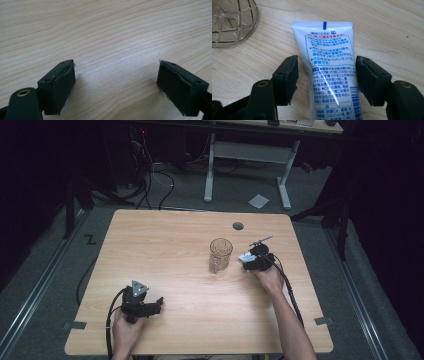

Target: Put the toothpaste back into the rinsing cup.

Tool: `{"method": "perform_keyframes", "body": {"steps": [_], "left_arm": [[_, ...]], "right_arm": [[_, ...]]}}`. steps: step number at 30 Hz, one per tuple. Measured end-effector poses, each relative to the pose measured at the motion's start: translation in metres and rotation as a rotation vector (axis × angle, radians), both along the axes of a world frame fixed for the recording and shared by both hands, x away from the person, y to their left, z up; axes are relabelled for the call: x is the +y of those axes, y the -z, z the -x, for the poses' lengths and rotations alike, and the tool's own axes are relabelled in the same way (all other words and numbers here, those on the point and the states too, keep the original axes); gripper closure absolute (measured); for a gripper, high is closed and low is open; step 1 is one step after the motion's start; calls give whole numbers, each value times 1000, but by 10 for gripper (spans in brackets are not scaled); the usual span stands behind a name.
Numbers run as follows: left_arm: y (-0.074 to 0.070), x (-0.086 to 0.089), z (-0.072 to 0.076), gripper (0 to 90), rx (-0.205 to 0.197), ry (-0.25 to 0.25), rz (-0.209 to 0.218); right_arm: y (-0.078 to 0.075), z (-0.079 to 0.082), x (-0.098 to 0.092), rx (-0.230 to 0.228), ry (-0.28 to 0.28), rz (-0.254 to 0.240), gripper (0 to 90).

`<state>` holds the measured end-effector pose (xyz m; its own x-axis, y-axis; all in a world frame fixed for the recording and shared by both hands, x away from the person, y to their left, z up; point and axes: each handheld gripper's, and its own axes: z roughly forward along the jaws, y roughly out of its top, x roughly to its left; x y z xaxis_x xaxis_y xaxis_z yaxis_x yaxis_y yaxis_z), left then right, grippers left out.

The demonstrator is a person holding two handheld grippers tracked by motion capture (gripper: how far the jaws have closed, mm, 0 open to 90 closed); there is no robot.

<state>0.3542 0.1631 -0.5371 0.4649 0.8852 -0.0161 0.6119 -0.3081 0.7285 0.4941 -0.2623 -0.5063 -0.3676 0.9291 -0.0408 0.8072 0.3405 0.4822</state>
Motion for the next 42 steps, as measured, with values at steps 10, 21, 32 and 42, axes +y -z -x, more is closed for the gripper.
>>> {"method": "perform_keyframes", "body": {"steps": [10,21,32,42], "left_arm": [[0,0,0,154,0,0,0],[0,0,0,154,0,0,0],[0,0,0,154,0,0,0],[0,0,0,154,0,0,0]], "right_arm": [[-3,1,-2,6,-12,19,501],[-10,4,0,14,-21,28,628],[-15,8,-2,-3,-31,-5,654],[-25,19,-7,-43,-49,-43,659]]}}
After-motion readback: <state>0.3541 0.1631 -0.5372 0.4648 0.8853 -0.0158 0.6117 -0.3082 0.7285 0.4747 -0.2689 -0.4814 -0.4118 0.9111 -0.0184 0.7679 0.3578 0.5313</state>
